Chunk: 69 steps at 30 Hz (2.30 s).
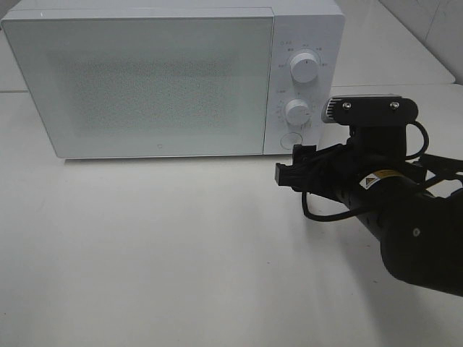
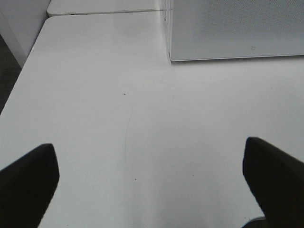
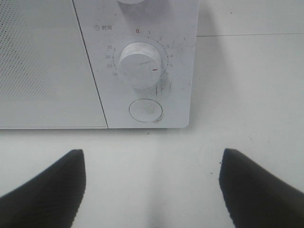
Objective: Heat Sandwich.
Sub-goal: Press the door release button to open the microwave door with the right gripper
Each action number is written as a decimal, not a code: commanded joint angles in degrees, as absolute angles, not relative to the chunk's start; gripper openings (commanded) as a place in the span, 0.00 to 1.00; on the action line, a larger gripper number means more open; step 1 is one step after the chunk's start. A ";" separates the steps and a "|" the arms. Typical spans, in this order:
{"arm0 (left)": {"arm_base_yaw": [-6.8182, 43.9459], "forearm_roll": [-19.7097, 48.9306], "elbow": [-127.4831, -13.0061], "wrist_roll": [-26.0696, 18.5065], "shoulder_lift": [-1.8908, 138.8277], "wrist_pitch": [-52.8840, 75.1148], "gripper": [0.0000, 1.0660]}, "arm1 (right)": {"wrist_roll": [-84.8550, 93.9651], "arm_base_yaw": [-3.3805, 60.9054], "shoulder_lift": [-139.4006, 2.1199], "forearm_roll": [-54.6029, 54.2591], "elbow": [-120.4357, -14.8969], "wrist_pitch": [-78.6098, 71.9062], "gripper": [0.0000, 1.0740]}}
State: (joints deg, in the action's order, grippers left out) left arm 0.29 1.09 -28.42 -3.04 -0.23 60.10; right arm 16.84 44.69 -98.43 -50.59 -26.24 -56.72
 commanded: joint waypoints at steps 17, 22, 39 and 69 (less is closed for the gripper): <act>0.34 0.86 -28.25 -2.92 -1.32 59.42 0.92 | -36.84 44.86 -98.43 -50.13 -26.81 -54.66 0.59; 0.34 0.86 -28.25 -2.92 -1.32 59.42 0.92 | -53.17 44.86 -98.43 -49.50 -26.81 -54.32 0.47; 0.34 0.86 -28.25 -2.92 -1.32 59.42 0.92 | -71.05 44.86 -98.43 -49.50 -26.87 -55.12 0.00; 0.34 0.86 -28.25 -2.92 -1.32 59.42 0.92 | -74.71 39.76 -110.29 -46.52 -38.45 -53.17 0.00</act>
